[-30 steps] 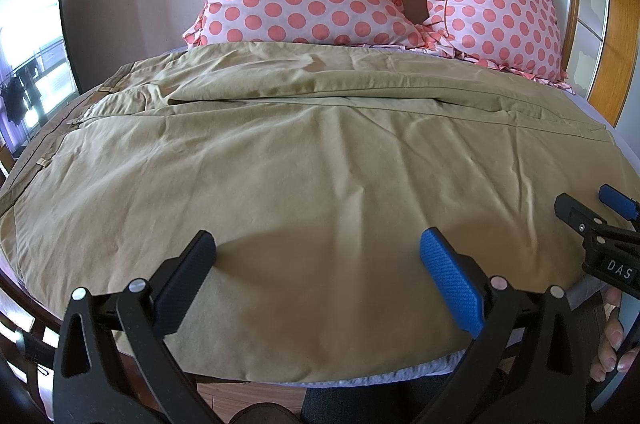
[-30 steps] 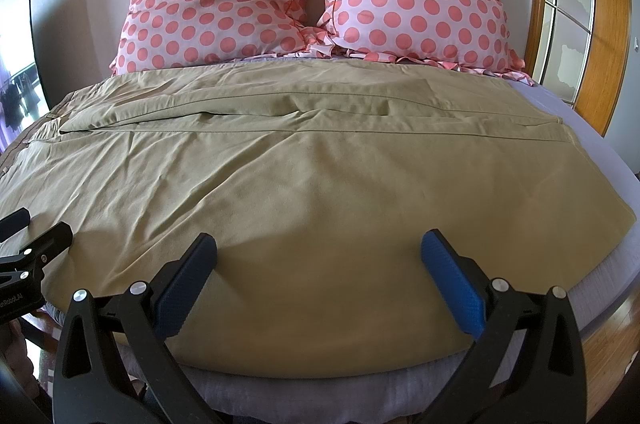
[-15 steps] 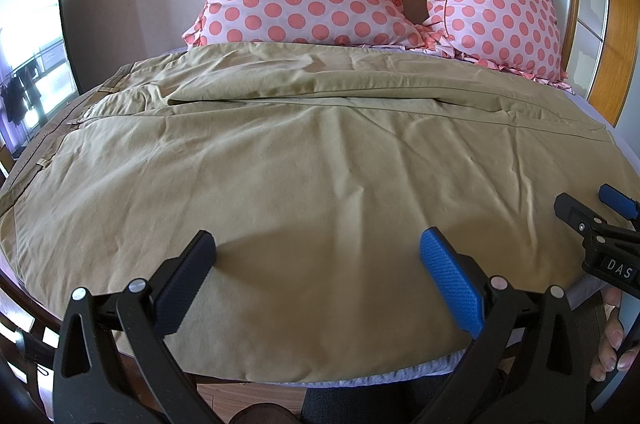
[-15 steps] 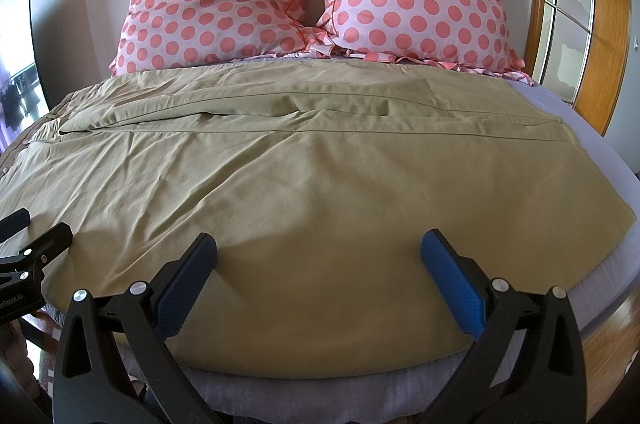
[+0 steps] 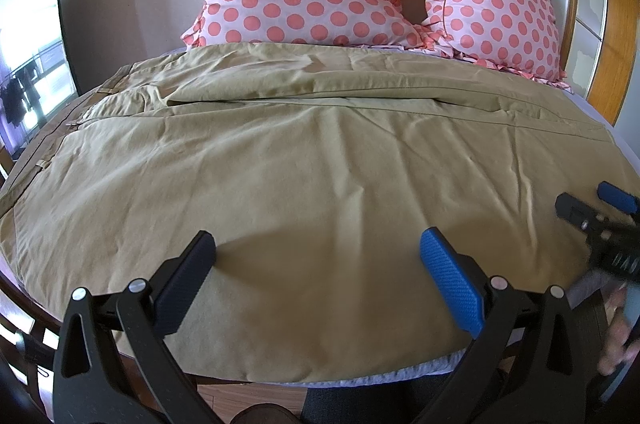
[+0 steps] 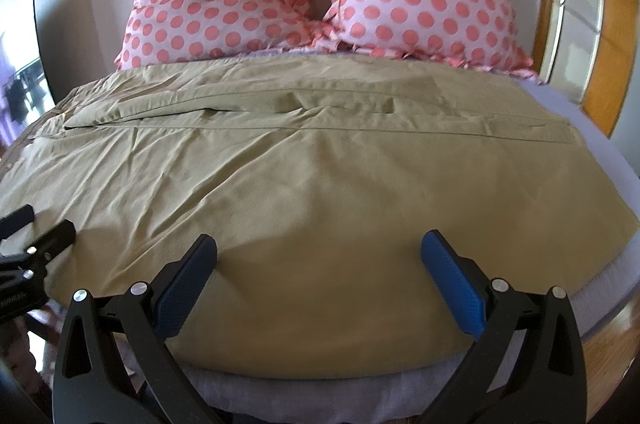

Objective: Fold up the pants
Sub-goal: 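Grasp the khaki pants' leg hem with the right gripper and lift it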

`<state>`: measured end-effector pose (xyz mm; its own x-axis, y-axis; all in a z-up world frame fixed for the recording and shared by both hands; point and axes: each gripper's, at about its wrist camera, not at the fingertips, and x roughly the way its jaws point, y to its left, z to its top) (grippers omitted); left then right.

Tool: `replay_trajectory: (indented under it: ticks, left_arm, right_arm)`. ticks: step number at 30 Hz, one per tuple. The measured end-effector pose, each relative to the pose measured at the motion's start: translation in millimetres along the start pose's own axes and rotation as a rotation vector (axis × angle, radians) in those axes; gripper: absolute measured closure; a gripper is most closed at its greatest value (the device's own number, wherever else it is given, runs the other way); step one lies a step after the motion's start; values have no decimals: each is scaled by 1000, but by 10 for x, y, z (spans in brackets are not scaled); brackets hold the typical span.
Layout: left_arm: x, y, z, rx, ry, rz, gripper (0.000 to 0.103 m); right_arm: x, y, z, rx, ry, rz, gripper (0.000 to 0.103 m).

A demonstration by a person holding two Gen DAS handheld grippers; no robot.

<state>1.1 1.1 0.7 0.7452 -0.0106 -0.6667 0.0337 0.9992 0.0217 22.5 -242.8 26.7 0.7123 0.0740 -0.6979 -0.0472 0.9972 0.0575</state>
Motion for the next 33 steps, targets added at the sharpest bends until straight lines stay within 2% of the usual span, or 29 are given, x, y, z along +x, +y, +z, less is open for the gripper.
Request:
replay_trajectory:
  ticks: [2, 4, 7, 9, 10, 12, 13, 14, 15, 17, 21, 22, 24, 25, 27, 28, 29, 30, 31, 33]
  left_arm:
    - [8, 29, 35, 7, 17, -11, 2]
    - [-11, 58, 78, 8, 16, 2, 2]
    - [-67, 143, 197, 5, -35, 26, 2]
    - [-97, 176, 285, -4, -67, 35, 2]
    - [-104, 175, 319, -9, -76, 33, 2]
    - [-101, 196, 401, -24, -95, 16, 2]
    - [-89, 199, 431, -27, -100, 10, 2]
    - [-70, 198, 460, -28, -103, 7, 2]
    - [-58, 185, 482, -27, -105, 5, 2]
    - [-10, 164, 530, -18, -104, 5, 2]
    - [54, 113, 557, 13, -111, 12, 2]
    - [82, 103, 565, 18, -109, 7, 2]
    - [139, 83, 580, 21, -101, -2, 2]
    - [166, 75, 580, 21, -95, -6, 2]
    - [206, 67, 578, 18, -87, -9, 2]
    - [208, 74, 571, 14, -88, -13, 2]
    - [199, 89, 570, 4, -95, -17, 2]
    - [184, 107, 568, -9, -100, -19, 2]
    - [169, 120, 574, -18, -103, -24, 2]
    - [100, 165, 581, -42, -115, -36, 2]
  right_arm:
    - [-59, -193, 241, 52, -22, 19, 1]
    - [-122, -407, 545, 90, -65, -22, 1]
    - [-17, -937, 1285, 205, -91, -120, 1]
    - [227, -1219, 1626, 270, -55, -178, 1]
    - [473, -1404, 1863, 314, -11, -225, 2]
    - [828, -1664, 2089, 382, 58, -281, 12]
    - [1117, -1842, 2225, 438, 111, -309, 24]
    - [1265, -1961, 2266, 476, 139, -330, 34]
    - [1434, -2099, 2318, 516, 170, -359, 37]
    - [1770, -2295, 2376, 578, 222, -416, 49]
    - [2107, -2447, 2349, 654, 266, -484, 49]
    - [2138, -2442, 2379, 632, 263, -527, 49]
    - [2196, -2443, 2372, 597, 270, -551, 50]
    - [2199, -2449, 2356, 590, 263, -544, 51]
    - [2140, -2439, 2269, 556, 216, -510, 63]
    - [2093, -2423, 2216, 541, 195, -494, 79]
    - [2033, -2453, 2134, 540, 159, -466, 90]
    - [1993, -2499, 2071, 552, 132, -437, 92]
    - [1952, -2566, 2016, 588, 110, -391, 99]
    - [1864, -2687, 1932, 677, 81, -302, 101]
